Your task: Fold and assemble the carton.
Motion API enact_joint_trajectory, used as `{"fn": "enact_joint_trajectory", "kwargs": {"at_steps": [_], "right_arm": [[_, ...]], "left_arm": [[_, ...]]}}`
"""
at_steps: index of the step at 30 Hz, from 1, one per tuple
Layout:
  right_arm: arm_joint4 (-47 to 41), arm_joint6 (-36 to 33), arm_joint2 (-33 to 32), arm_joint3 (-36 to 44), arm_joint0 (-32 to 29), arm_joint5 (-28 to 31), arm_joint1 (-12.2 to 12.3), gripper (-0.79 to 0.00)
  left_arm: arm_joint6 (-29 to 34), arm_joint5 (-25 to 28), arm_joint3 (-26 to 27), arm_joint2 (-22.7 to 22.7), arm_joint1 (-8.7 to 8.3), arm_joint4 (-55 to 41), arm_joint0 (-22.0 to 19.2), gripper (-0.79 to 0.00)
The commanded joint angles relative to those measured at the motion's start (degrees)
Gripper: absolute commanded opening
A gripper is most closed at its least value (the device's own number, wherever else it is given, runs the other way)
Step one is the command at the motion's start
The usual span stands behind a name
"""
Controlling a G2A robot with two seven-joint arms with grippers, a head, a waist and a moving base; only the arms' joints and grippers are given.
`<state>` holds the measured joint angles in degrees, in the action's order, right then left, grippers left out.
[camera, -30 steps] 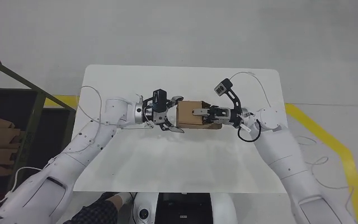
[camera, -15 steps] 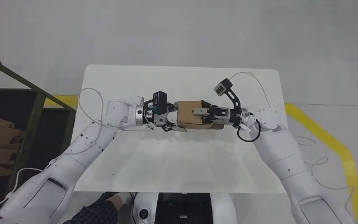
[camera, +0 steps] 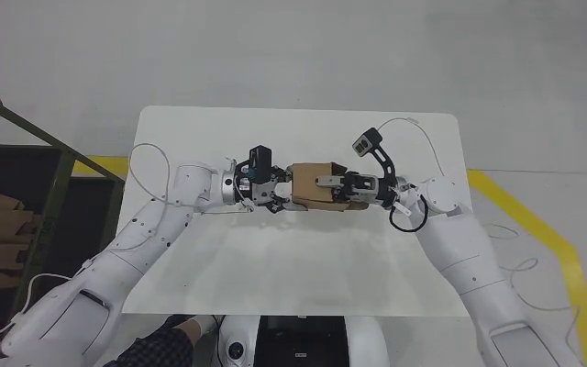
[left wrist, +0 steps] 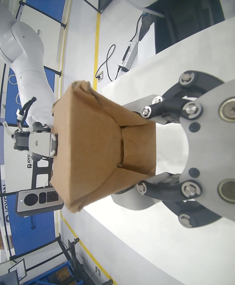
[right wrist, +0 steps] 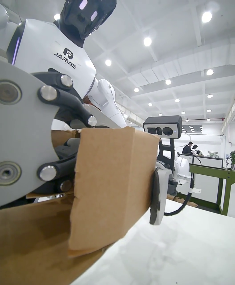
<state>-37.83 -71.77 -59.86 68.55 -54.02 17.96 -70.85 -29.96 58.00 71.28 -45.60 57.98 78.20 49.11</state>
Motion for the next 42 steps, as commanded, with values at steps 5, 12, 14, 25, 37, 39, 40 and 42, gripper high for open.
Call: {"fn": "enact_joint_trajectory", "kwargs": {"at_steps": [5, 12, 14, 25, 37, 39, 40, 42], "right_arm": [[0.0, 0.1, -0.9, 0.7, -0.1, 0.5, 0.2, -0.428], [-0.9, 0.3, -3.4, 1.4, -0.4, 1.4, 0.6, -0.416], [-0.9, 0.3, -4.1, 1.4, -0.6, 1.5, 0.8, -0.431], [2.7, 1.3, -4.7, 2.6, -0.9, 1.2, 1.2, -0.785], [6.1, 2.2, -0.8, 4.6, 0.2, 1.0, 0.5, -0.785], [6.5, 2.4, 0.0, 4.7, 0.3, 0.9, 0.4, -0.785], [6.9, 2.5, 0.4, 4.8, 0.3, 0.9, 0.3, -0.785], [7.2, 2.7, 1.2, 4.8, 0.4, 0.8, 0.1, -0.785]], "left_arm": [[-0.6, 0.0, 0.0, 0.0, -0.19, -0.7, 0.2, -0.28], [-2.1, 0.0, -0.6, -0.6, -0.6, -2.3, 0.9, -0.274], [-2.6, 0.0, -0.7, -0.8, -0.76, -3.0, 1.0, -0.277], [-3.1, 0.0, 0.2, -0.8, -1.67, -4.2, 1.2, -0.277], [-2.2, 0.0, 2.5, 1.2, -2.16, -4.6, 0.6, -0.246], [-2.1, 0.0, 2.7, 1.6, -2.19, -4.8, 0.4, -0.252], [-2.0, 0.0, 2.8, 1.8, -2.21, -4.8, 0.3, -0.256], [-1.9, 0.0, 3.1, 2.2, -2.26, -5.0, 0.2, -0.262]]}}
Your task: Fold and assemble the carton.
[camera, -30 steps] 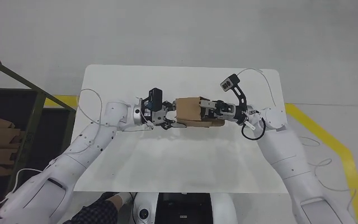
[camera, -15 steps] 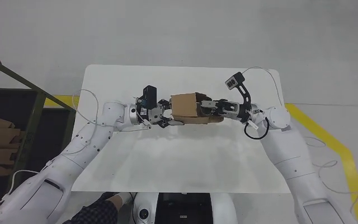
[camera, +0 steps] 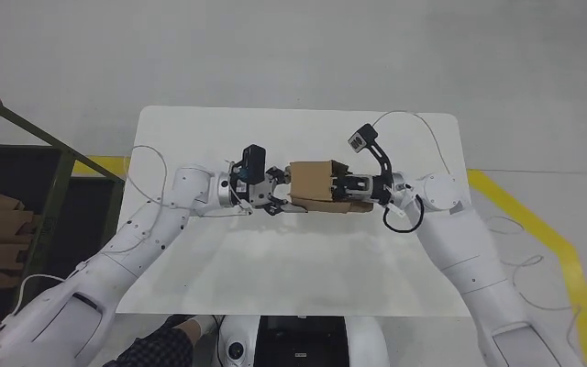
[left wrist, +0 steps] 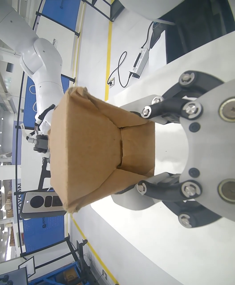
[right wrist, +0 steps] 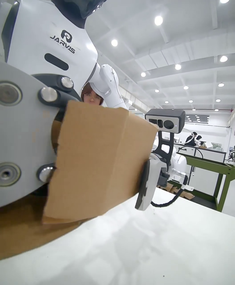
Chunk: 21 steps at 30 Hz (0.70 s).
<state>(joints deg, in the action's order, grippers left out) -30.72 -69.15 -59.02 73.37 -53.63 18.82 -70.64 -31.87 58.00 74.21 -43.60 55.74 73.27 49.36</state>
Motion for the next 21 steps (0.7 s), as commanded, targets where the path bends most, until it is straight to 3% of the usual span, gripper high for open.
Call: {"fn": "enact_joint_trajectory", "kwargs": {"at_steps": [1, 14, 21], "right_arm": [[0.1, 0.1, 0.7, 0.0, 0.1, -0.1, -0.2, -0.785], [-0.1, 1.1, 2.8, -0.6, 0.9, -0.5, -0.8, -0.785], [-0.1, 1.4, 1.3, -0.7, 0.8, -0.1, -0.5, -0.785]], "left_arm": [[0.1, 0.0, 0.2, 0.3, -0.05, -0.1, -0.1, -0.268], [-0.3, 0.0, 1.1, 0.8, -0.69, -0.9, -0.3, -0.271], [-0.8, 0.0, 1.1, 0.5, -1.16, -1.2, 0.2, -0.314]]}}
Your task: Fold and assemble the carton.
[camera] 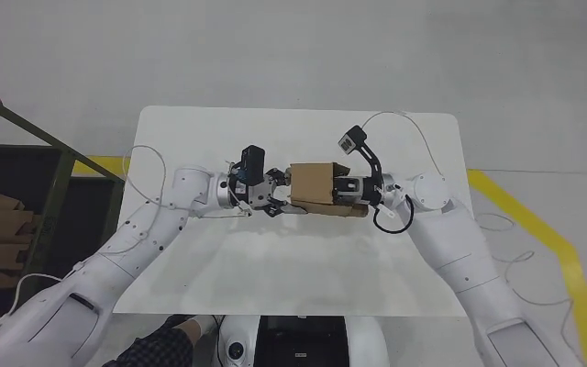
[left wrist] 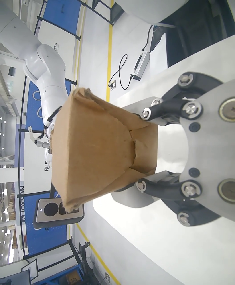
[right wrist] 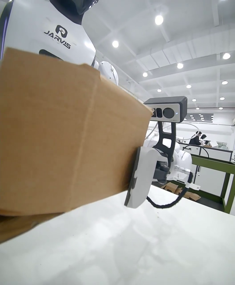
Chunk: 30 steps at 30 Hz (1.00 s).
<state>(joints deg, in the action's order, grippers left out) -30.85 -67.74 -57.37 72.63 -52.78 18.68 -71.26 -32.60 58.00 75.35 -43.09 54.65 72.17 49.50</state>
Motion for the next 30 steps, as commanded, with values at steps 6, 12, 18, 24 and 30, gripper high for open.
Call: {"fn": "enact_joint_trajectory", "kwargs": {"at_steps": [6, 12, 18, 24, 30], "right_arm": [[0.7, 0.2, -2.5, 0.8, -1.0, -0.2, 0.7, -0.785], [2.1, 0.4, -5.6, 1.1, -1.9, 0.0, 1.6, -0.785], [4.4, 1.4, -12.4, 2.5, -3.5, 0.4, 3.4, -0.785], [9.1, 0.5, -16.8, 9.1, -7.3, -0.5, 5.0, -0.785], [13.5, -2.9, -14.1, 16.1, -10.8, -2.1, 5.5, -0.785]], "left_arm": [[-0.5, 0.0, -0.2, -0.3, -0.45, -0.6, 0.4, -0.326], [-1.6, 0.0, -0.9, -1.6, -0.92, -0.9, 1.0, -0.317], [-2.8, -0.6, -2.2, -4.4, -1.49, -0.9, 2.4, -0.314], [-3.7, -1.0, -3.1, -6.5, -1.71, -1.1, 3.8, -0.348], [-3.3, -1.7, -3.1, -7.0, -1.34, -0.5, 4.2, -0.342]]}}
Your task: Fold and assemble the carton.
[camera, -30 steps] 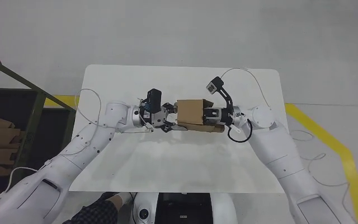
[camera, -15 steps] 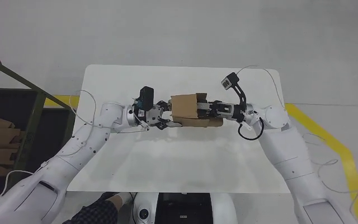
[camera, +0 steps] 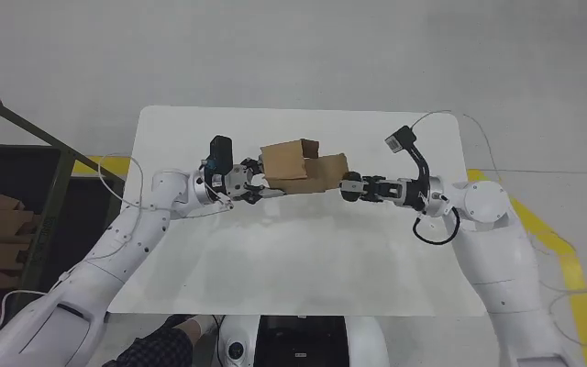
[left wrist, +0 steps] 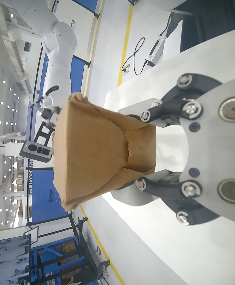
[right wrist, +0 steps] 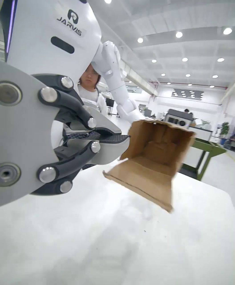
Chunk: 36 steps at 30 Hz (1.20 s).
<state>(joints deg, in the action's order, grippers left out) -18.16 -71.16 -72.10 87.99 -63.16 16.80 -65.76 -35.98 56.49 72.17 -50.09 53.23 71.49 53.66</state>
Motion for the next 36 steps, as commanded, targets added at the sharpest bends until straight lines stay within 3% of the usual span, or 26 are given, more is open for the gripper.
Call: {"fn": "enact_joint_trajectory", "kwargs": {"at_steps": [1, 10, 20, 29, 36], "right_arm": [[1.8, 1.0, 1.3, 1.4, -0.6, -0.4, 0.0, -0.785], [3.5, 6.4, 3.1, 0.4, 0.4, -1.7, -0.2, -0.785], [2.2, 5.6, 5.6, -0.1, 2.2, -1.4, -0.4, -0.785], [1.7, 9.3, -0.8, -3.0, 2.9, -0.8, 0.7, -0.785], [3.5, 10.5, 1.0, -4.4, 5.0, -1.5, 0.6, -0.785]], "left_arm": [[0.2, -0.4, 0.2, 0.1, 0.19, 0.5, 0.1, -0.345], [0.2, 0.7, 2.3, 0.8, 0.75, 4.0, 0.7, -0.36], [0.0, 1.5, 2.8, 1.1, 1.14, 5.2, 1.4, -0.345], [-0.4, 1.5, 3.4, 1.0, 1.13, 5.7, 1.6, -0.348], [-0.8, 1.5, 4.3, 1.4, 1.04, 5.8, 2.3, -0.342]]}}
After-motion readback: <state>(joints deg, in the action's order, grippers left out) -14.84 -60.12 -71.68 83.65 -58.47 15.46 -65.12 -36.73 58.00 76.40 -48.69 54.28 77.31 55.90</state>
